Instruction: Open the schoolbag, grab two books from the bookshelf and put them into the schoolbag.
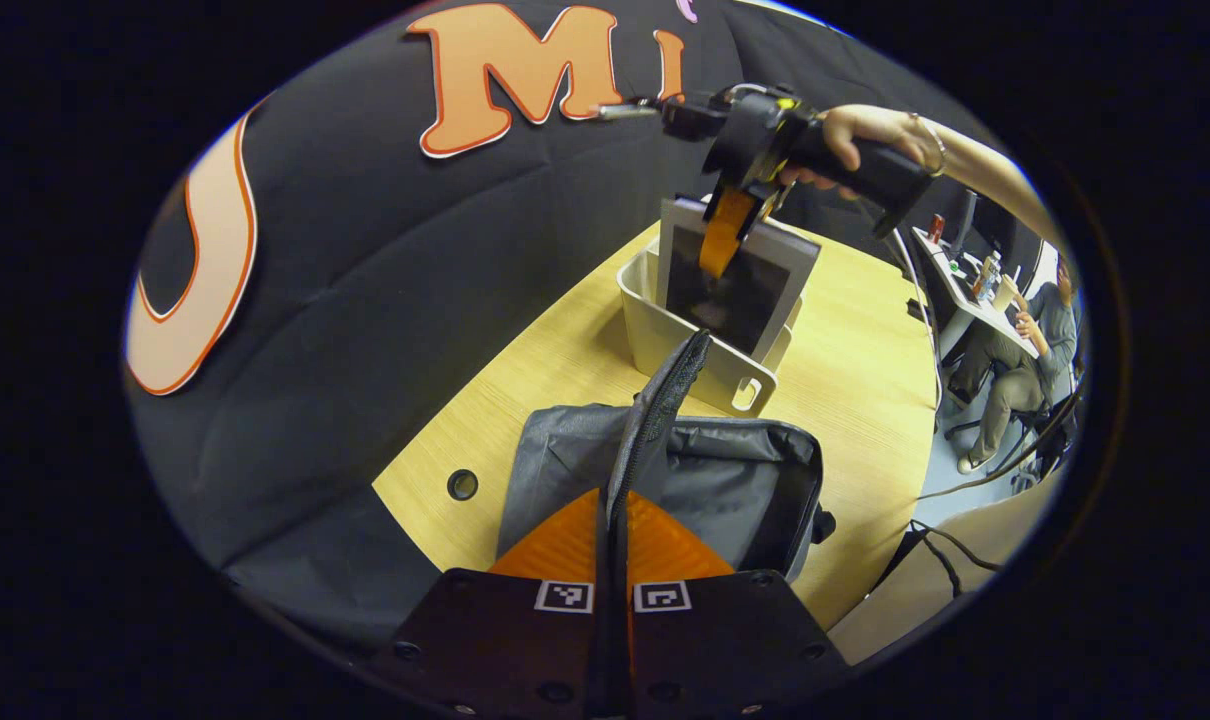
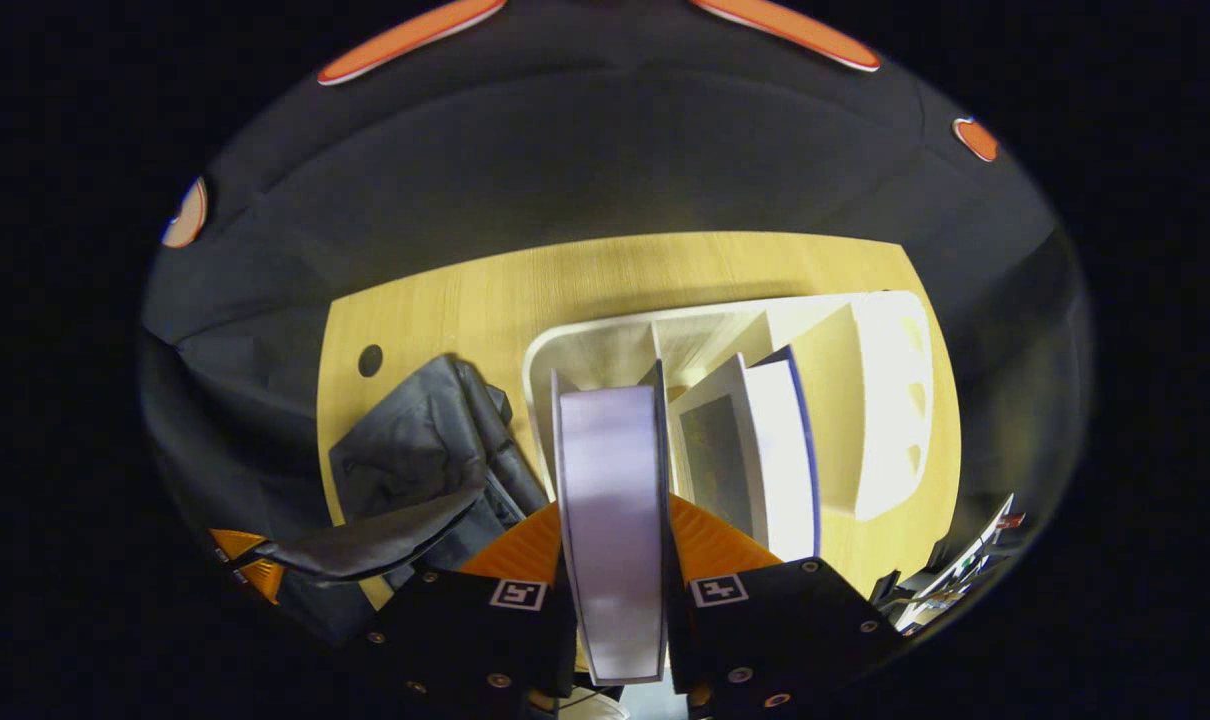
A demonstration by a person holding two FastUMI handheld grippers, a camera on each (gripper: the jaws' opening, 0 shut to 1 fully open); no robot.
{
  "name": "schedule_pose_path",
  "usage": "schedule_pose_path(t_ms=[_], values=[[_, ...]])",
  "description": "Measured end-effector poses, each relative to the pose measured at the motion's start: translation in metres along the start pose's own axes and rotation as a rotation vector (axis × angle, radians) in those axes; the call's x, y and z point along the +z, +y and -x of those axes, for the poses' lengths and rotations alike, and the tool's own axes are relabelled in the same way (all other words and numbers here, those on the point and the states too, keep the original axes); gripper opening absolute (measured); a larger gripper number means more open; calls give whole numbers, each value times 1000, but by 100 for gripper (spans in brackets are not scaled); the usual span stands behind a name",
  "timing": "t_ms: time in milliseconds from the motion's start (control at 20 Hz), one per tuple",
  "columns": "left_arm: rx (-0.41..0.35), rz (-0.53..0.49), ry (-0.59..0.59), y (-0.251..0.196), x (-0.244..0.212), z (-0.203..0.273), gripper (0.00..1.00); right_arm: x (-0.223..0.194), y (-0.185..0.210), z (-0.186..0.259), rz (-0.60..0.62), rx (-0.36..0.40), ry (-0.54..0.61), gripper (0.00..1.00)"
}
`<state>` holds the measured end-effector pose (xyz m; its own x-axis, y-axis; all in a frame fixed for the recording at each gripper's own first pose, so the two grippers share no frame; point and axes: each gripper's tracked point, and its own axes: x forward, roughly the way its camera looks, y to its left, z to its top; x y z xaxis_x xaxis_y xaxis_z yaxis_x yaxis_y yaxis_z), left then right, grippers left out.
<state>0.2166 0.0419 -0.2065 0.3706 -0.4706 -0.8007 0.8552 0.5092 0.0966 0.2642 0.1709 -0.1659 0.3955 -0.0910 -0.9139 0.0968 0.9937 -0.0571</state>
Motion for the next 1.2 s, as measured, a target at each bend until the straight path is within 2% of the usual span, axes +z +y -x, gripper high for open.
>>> schedule_pose_path(t_ms=[300, 500, 650, 750, 850, 1050, 1200], values=[[3, -37, 14, -3, 0, 3, 1, -5, -12, 129, -47, 94, -224, 37], [24, -58, 26, -2, 3, 4, 1, -43, -30, 192, -102, 141, -338, 37], [32, -63, 39, -6, 4, 4, 1, -91, -34, 207, -143, 210, -373, 37], [29, -75, 32, -11, 8, 5, 1, -123, -31, 202, -195, 290, -384, 37], [34, -81, 34, -14, 9, 7, 1, -154, -16, 177, -305, 400, -361, 36], [29, -63, 36, -21, 12, 5, 1, -206, 11, 96, -565, 575, -258, 36], [35, -43, 41, -26, 10, 5, 1, -220, 42, 39, -754, 710, -191, 36]])
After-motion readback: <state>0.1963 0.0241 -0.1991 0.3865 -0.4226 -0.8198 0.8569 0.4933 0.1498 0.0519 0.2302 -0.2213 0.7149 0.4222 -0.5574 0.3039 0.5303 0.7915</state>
